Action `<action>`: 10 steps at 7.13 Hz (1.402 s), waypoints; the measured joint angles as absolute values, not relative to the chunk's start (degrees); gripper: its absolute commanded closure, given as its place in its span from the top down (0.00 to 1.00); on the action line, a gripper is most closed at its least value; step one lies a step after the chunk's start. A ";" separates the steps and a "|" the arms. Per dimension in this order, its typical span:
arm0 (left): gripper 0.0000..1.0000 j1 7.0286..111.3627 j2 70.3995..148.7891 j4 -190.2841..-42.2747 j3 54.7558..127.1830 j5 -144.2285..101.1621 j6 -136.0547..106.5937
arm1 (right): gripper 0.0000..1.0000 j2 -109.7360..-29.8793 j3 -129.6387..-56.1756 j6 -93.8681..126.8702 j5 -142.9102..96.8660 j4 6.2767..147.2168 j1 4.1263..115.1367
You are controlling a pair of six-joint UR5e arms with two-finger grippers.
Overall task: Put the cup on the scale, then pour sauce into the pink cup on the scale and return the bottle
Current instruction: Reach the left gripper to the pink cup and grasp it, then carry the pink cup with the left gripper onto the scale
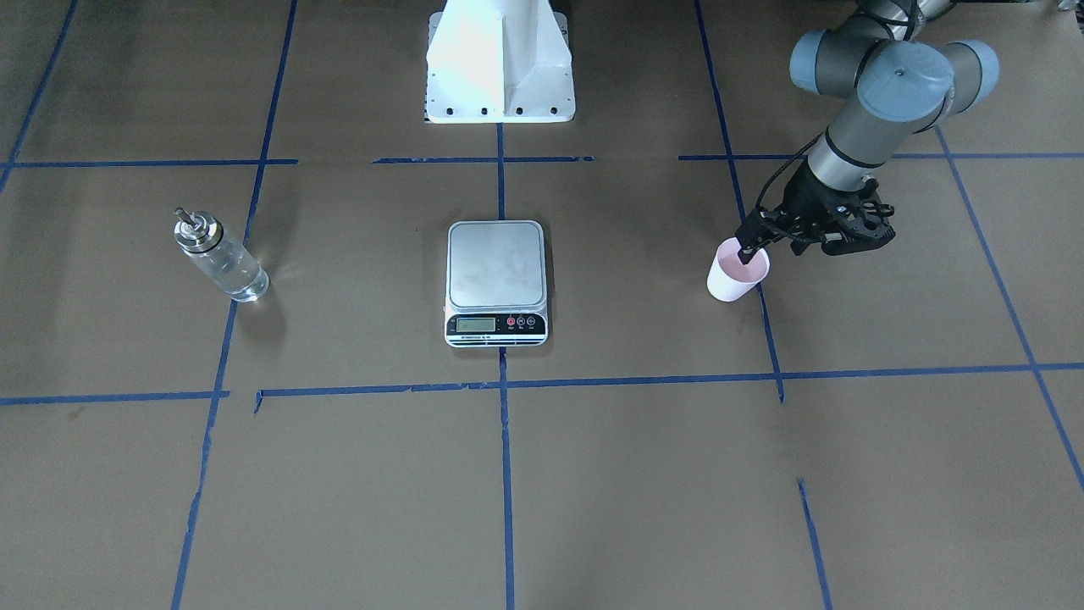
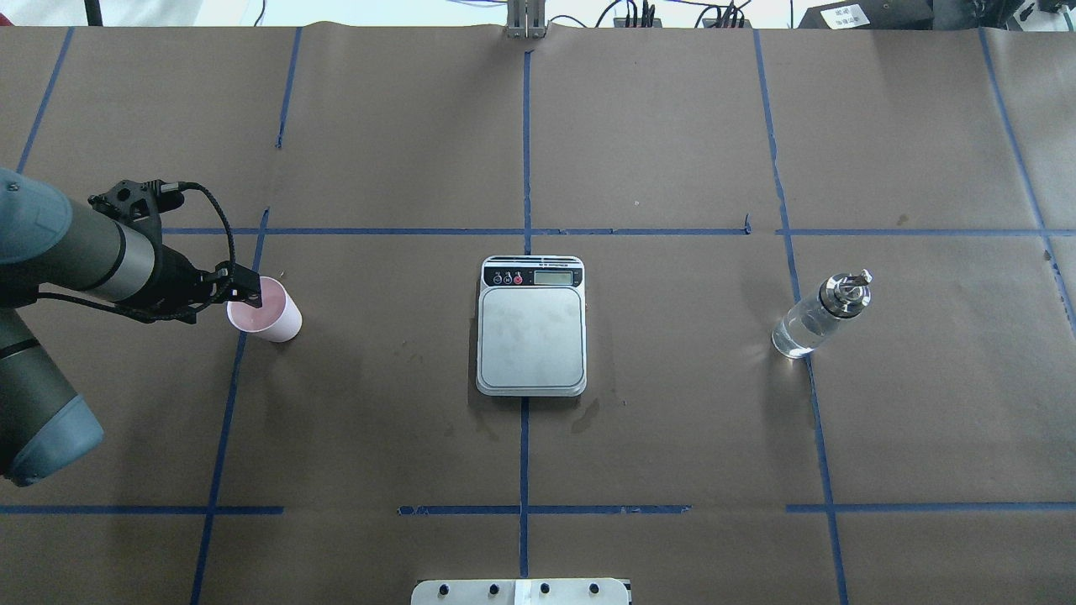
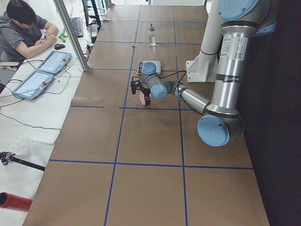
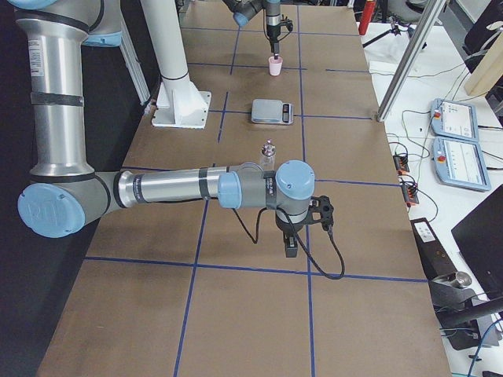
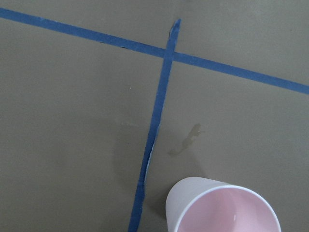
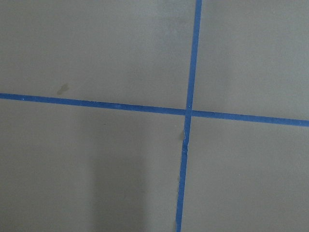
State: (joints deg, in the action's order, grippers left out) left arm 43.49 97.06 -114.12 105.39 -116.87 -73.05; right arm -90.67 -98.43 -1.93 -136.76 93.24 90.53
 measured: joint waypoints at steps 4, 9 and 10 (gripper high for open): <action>0.29 42.85 98.04 -114.13 104.46 -116.81 -73.16 | 1.00 -89.98 -98.40 -1.93 -136.76 93.17 90.53; 0.00 42.92 98.18 -109.54 108.37 -115.47 -73.32 | 1.00 -89.18 -98.43 -2.02 -136.84 93.24 90.53; 0.00 43.79 99.93 -102.27 112.38 -115.49 -73.32 | 1.00 -88.97 -98.45 -2.02 -136.86 93.32 90.53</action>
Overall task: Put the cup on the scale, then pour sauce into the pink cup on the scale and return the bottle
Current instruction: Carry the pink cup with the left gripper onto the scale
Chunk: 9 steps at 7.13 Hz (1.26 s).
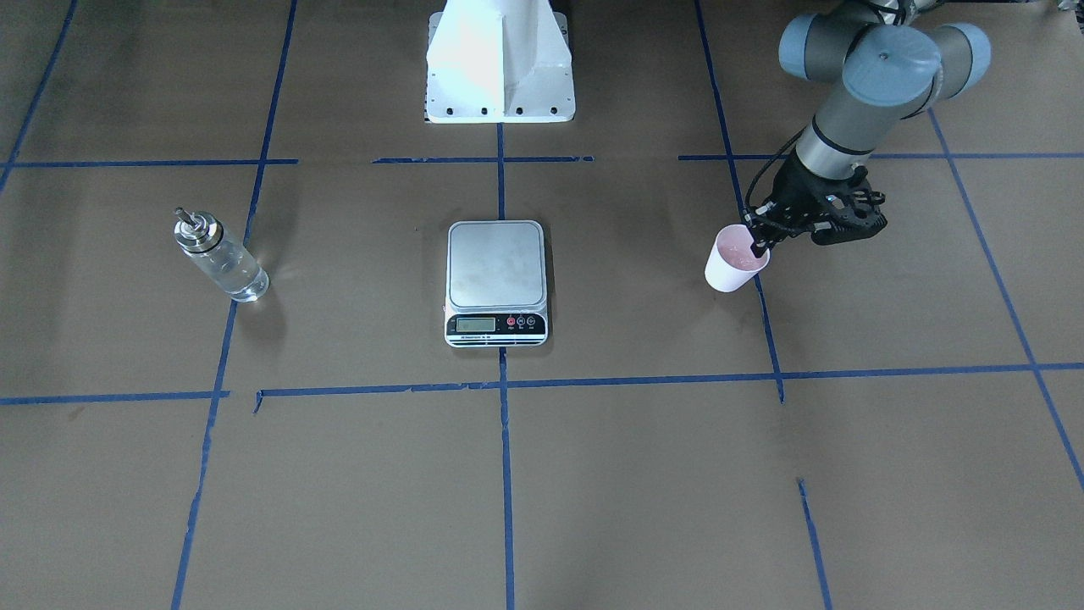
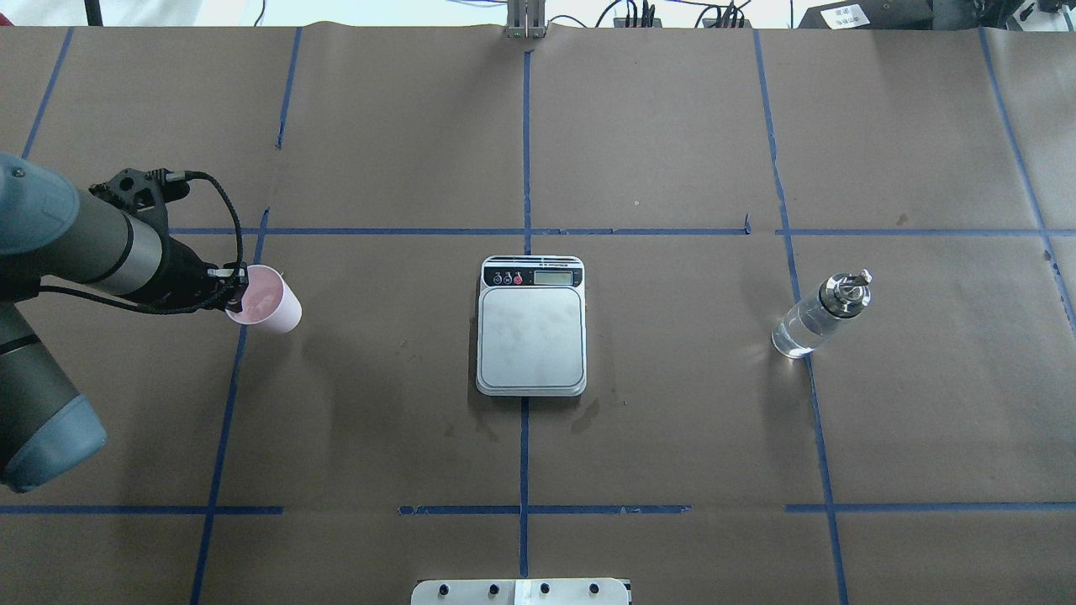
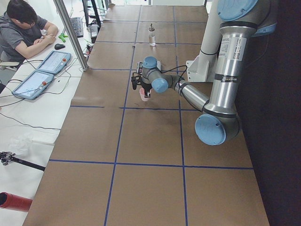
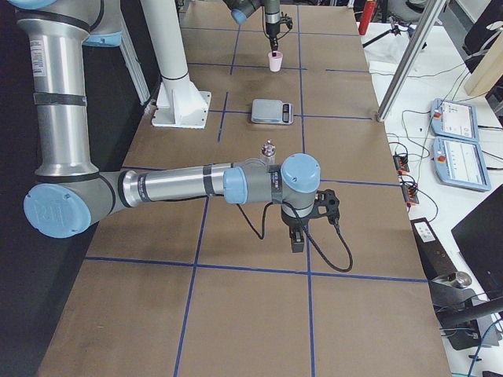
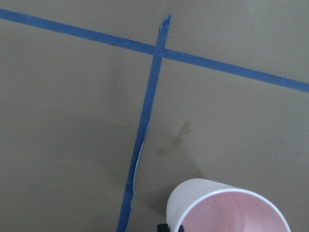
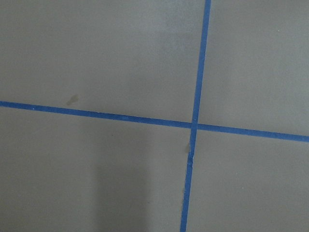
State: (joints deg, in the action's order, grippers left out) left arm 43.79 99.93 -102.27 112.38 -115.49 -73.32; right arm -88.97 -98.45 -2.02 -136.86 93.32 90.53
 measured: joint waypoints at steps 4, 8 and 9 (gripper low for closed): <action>0.00 44.39 122.62 -78.88 113.11 -116.51 -84.32 | 1.00 -88.86 -98.64 -1.99 -137.75 93.56 90.61; 0.00 33.28 136.59 -83.85 99.54 -113.45 -105.04 | 1.00 -88.86 -98.61 -1.94 -138.35 93.58 90.57; 0.00 31.28 137.15 -86.01 97.21 -111.49 -107.25 | 1.00 -88.86 -98.62 -1.93 -138.46 93.53 90.57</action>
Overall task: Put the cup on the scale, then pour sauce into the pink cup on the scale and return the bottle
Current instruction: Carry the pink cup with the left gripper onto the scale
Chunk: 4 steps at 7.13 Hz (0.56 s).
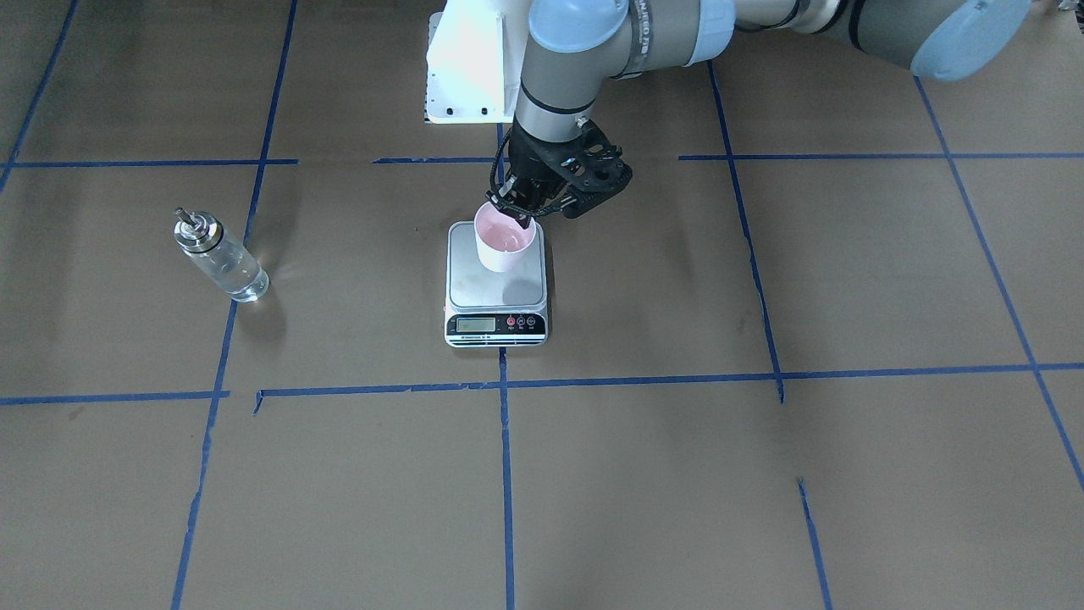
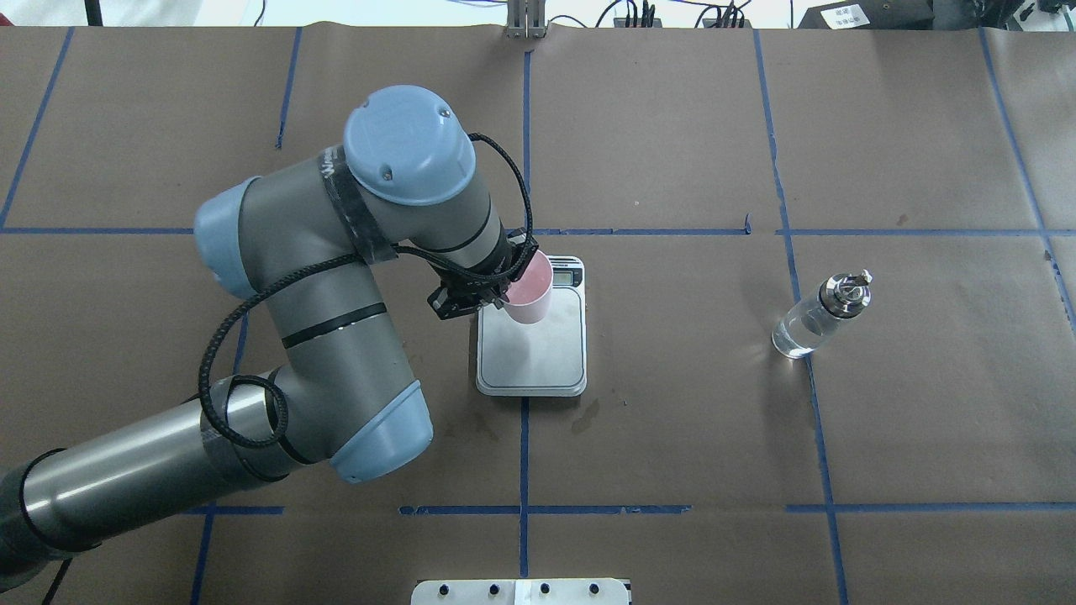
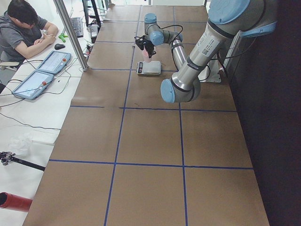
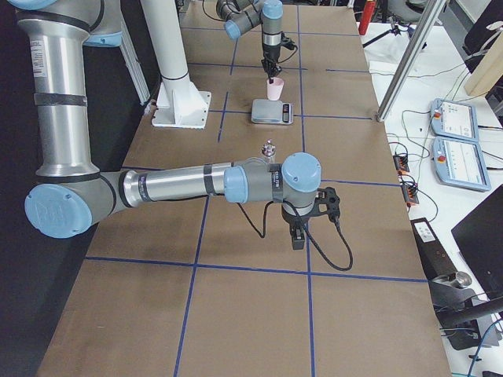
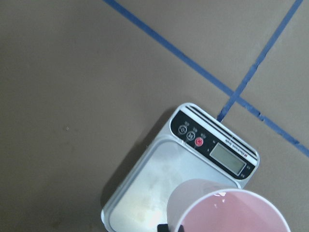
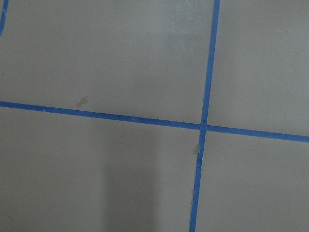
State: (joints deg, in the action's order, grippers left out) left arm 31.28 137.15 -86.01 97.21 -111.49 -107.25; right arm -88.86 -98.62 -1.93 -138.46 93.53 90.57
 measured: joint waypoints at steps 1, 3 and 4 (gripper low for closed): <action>0.00 29.99 137.21 -87.30 95.59 -110.20 -108.26 | 1.00 -88.86 -98.61 -1.93 -138.50 93.45 90.58; 0.00 28.72 136.91 -87.99 94.64 -109.36 -108.75 | 1.00 -88.86 -98.61 -1.93 -138.50 93.35 90.58; 0.00 28.46 136.82 -88.04 94.57 -109.28 -108.79 | 1.00 -88.86 -98.59 -1.93 -138.48 93.32 90.59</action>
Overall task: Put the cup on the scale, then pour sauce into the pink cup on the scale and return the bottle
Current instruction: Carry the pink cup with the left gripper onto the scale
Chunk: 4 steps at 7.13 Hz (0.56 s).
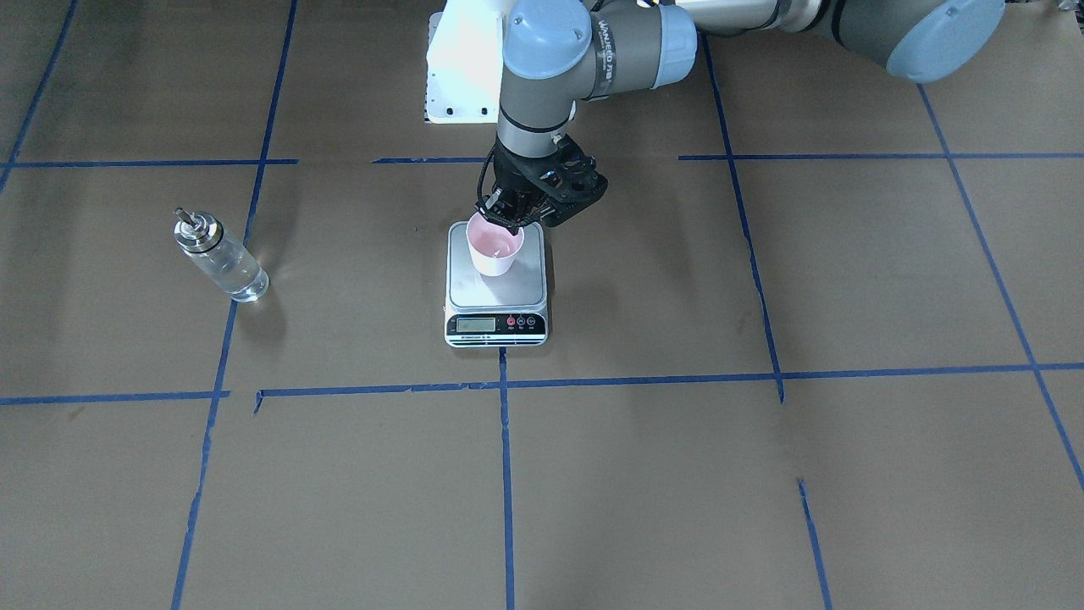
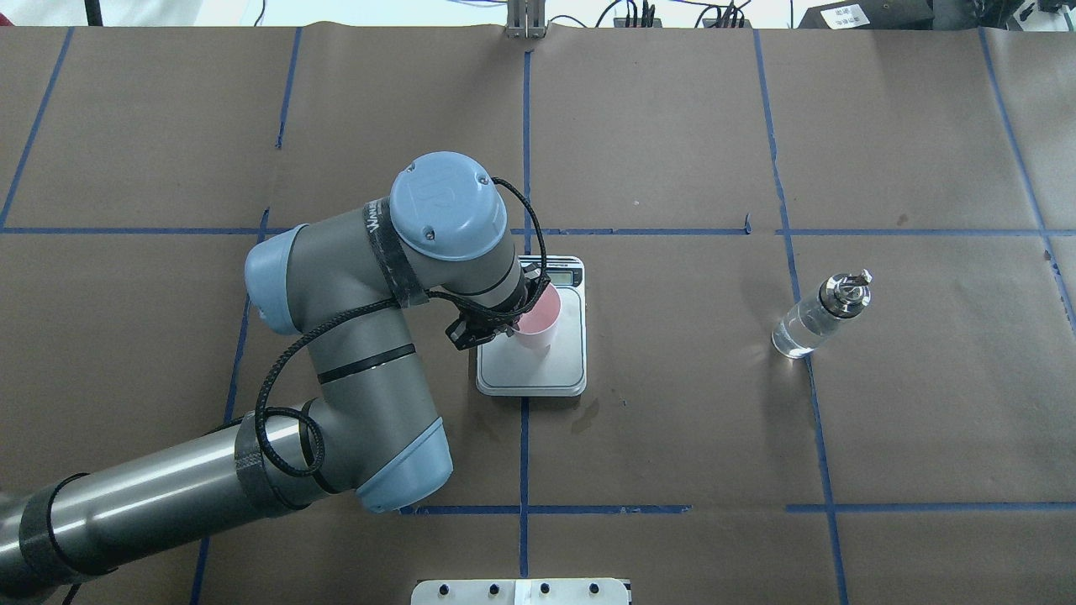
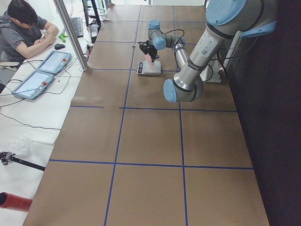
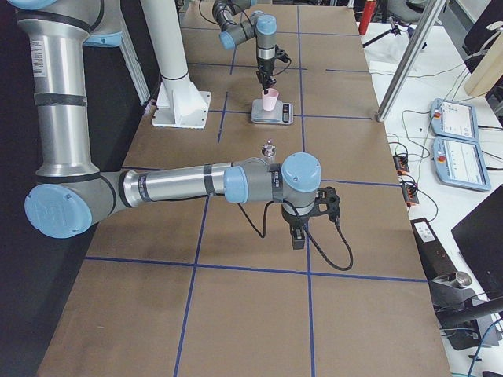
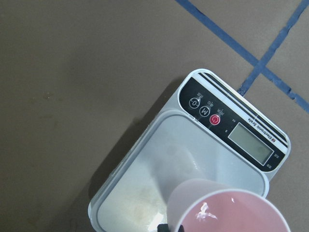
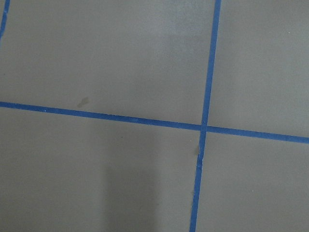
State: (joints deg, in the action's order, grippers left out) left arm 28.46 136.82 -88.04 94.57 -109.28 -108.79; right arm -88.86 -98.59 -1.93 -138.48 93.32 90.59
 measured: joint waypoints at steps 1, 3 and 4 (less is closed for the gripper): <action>0.00 28.36 136.72 -88.06 94.49 -109.26 -108.73 | 1.00 -88.86 -98.56 -1.93 -138.49 93.29 90.59; 0.21 28.31 136.46 -88.11 94.43 -109.25 -108.36 | 1.00 -88.86 -98.53 -1.93 -138.58 93.26 90.56; 0.47 28.31 136.28 -88.31 94.45 -109.25 -108.19 | 1.00 -88.86 -98.53 -1.93 -138.72 93.25 90.58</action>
State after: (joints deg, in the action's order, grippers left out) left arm 28.31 136.28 -88.31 94.45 -109.25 -108.19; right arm -88.86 -98.53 -1.93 -138.72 93.25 90.58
